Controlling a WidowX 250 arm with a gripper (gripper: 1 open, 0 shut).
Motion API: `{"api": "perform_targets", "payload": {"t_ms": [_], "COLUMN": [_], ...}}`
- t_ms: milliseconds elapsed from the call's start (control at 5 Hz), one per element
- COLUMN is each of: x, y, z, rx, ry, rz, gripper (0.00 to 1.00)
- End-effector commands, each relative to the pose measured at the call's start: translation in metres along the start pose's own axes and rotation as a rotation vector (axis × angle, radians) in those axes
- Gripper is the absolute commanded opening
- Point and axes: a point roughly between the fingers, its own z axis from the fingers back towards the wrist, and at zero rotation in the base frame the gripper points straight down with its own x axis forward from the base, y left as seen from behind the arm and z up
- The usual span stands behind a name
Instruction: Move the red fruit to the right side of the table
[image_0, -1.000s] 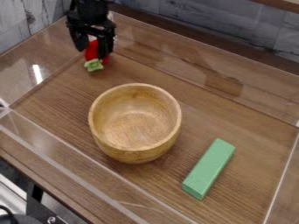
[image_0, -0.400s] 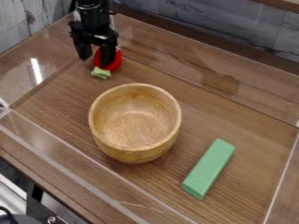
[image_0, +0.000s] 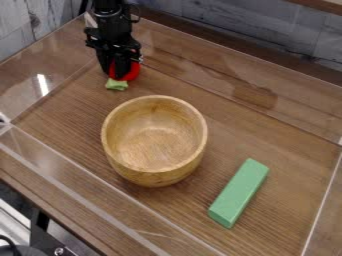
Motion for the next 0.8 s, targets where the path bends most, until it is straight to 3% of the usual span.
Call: {"api": "perform_targets", "payload": {"t_ms": [0, 400, 600], "x": [-0.001, -0.003, 0.006], "y": [0.000, -0.009, -0.037], "z": [0.027, 0.079, 0.087], "rx": [0.023, 0.045, 0.039], "ry": [-0.042, -0.118, -0.140], "rz": [-0.001, -0.018, -0.031], "gripper": [0.00, 0.00, 0.00]}}
